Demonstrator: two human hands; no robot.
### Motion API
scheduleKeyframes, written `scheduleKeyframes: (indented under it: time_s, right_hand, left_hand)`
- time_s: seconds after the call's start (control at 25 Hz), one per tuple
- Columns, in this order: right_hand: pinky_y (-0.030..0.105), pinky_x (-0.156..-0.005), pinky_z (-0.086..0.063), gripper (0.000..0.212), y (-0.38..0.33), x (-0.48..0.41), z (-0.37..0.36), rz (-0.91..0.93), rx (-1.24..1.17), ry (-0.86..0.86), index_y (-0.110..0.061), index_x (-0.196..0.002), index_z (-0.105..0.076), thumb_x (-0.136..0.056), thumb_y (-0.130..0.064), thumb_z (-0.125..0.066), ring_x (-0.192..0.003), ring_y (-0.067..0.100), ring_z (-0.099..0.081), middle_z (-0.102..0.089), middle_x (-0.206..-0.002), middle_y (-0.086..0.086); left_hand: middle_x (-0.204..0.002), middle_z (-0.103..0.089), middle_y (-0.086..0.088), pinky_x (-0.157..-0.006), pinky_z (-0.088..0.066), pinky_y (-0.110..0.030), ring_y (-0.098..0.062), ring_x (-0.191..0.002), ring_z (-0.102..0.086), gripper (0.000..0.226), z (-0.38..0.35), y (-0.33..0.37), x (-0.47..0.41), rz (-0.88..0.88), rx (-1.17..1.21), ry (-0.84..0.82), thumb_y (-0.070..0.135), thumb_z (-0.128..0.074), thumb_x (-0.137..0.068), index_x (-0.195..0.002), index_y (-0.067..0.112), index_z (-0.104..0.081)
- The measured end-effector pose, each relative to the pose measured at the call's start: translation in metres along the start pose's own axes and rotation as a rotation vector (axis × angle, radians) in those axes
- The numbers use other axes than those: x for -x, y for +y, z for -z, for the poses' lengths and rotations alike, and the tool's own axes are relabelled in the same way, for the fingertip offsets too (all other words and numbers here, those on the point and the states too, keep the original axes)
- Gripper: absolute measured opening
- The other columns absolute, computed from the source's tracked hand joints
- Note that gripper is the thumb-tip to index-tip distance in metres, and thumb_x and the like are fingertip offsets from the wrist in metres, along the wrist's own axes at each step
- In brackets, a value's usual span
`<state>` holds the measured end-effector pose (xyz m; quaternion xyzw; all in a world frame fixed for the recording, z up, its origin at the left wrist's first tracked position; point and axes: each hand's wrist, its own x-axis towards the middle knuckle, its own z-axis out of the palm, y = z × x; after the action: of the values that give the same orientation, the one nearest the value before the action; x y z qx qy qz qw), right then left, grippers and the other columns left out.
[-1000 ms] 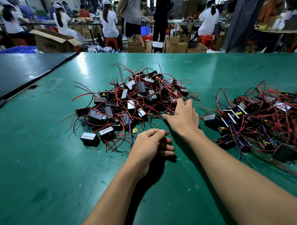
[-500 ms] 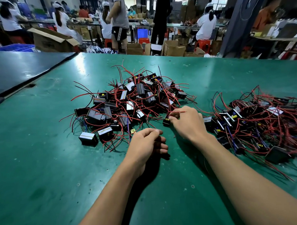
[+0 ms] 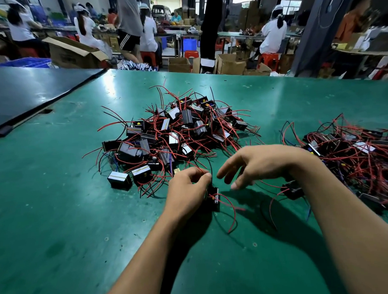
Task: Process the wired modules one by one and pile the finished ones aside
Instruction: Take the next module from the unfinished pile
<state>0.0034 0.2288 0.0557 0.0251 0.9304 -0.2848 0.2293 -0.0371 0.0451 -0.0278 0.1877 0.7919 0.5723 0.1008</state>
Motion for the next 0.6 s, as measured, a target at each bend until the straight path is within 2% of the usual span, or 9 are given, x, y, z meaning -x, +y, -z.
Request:
scheduleKeyframes:
  time_s: [0.08,0.12,0.2,0.28,0.36,0.48,0.52,0.6]
  right_hand:
    - [0.020,-0.059,-0.051,0.030,-0.003,-0.023,0.006,-0.023,-0.027,0.273,-0.020,-0.117,-0.072,-0.089,-0.009,-0.071,-0.064,0.002,-0.067,-0.077,-0.092,-0.002]
    - [0.020,-0.061,-0.050,0.029,-0.006,-0.037,0.008,-0.017,-0.046,0.446,-0.017,-0.117,-0.072,-0.089,-0.011,-0.072,-0.062,0.003,-0.065,-0.078,-0.093,0.003]
    - [0.025,-0.076,-0.055,0.035,-0.017,-0.065,0.010,0.014,-0.132,0.706,-0.013,-0.121,-0.070,-0.087,-0.014,-0.074,-0.073,0.009,-0.067,-0.076,-0.104,0.009]
    - [0.034,-0.095,-0.053,0.046,-0.024,-0.094,0.011,-0.039,-0.156,0.792,-0.011,-0.129,-0.064,-0.085,-0.019,-0.076,-0.099,0.024,-0.068,-0.071,-0.117,0.013]
    - [0.036,-0.096,-0.049,0.051,-0.022,-0.113,0.009,-0.163,-0.076,0.790,-0.012,-0.129,-0.061,-0.084,-0.029,-0.077,-0.114,0.032,-0.061,-0.066,-0.125,0.015]
    - [0.034,-0.080,-0.045,0.045,-0.019,-0.127,0.001,-0.260,-0.058,0.866,-0.021,-0.122,-0.063,-0.084,-0.043,-0.075,-0.112,0.032,-0.061,-0.067,-0.122,0.010]
    - [0.032,-0.078,-0.042,0.043,-0.020,-0.129,-0.001,-0.274,-0.062,0.908,-0.025,-0.122,-0.064,-0.085,-0.044,-0.074,-0.112,0.031,-0.062,-0.067,-0.122,0.008]
    - [0.032,-0.084,-0.045,0.043,-0.022,-0.131,0.000,-0.270,-0.138,0.950,-0.030,-0.125,-0.066,-0.084,-0.042,-0.073,-0.114,0.030,-0.062,-0.068,-0.125,0.005]
  left_hand:
    - [-0.078,-0.075,-0.003,-0.060,-0.049,-0.023,-0.004,-0.059,-0.064,0.021,-0.002,0.001,-0.001,0.010,0.044,-0.004,0.022,-0.060,-0.096,-0.087,0.009,-0.073]
    - [-0.077,-0.075,-0.004,-0.058,-0.048,-0.024,-0.004,-0.054,-0.062,0.022,-0.003,0.002,0.000,0.016,0.063,-0.009,0.020,-0.059,-0.096,-0.085,0.007,-0.073]
    - [-0.078,-0.076,-0.006,-0.068,-0.056,-0.031,-0.012,-0.064,-0.068,0.017,-0.005,0.001,-0.001,0.020,0.089,-0.023,0.016,-0.061,-0.094,-0.087,0.007,-0.073]
    - [-0.082,-0.076,-0.008,-0.082,-0.058,-0.040,-0.022,-0.079,-0.073,0.012,-0.005,0.000,0.000,0.010,0.098,-0.033,0.014,-0.064,-0.092,-0.091,0.007,-0.074]
    - [-0.082,-0.076,-0.008,-0.084,-0.057,-0.045,-0.026,-0.081,-0.073,0.012,-0.006,-0.002,-0.001,0.001,0.104,-0.035,0.013,-0.064,-0.092,-0.091,0.006,-0.073]
    - [-0.081,-0.076,-0.007,-0.083,-0.058,-0.044,-0.025,-0.081,-0.073,0.013,-0.008,-0.003,-0.001,0.007,0.089,-0.045,0.016,-0.064,-0.092,-0.090,0.007,-0.073]
    - [-0.081,-0.076,-0.006,-0.082,-0.058,-0.044,-0.024,-0.081,-0.073,0.013,-0.008,-0.004,-0.002,0.002,0.081,-0.042,0.016,-0.064,-0.092,-0.089,0.007,-0.073]
    - [-0.080,-0.076,-0.005,-0.082,-0.058,-0.043,-0.023,-0.081,-0.073,0.013,-0.007,-0.005,-0.004,0.001,0.078,-0.035,0.017,-0.064,-0.092,-0.088,0.008,-0.073]
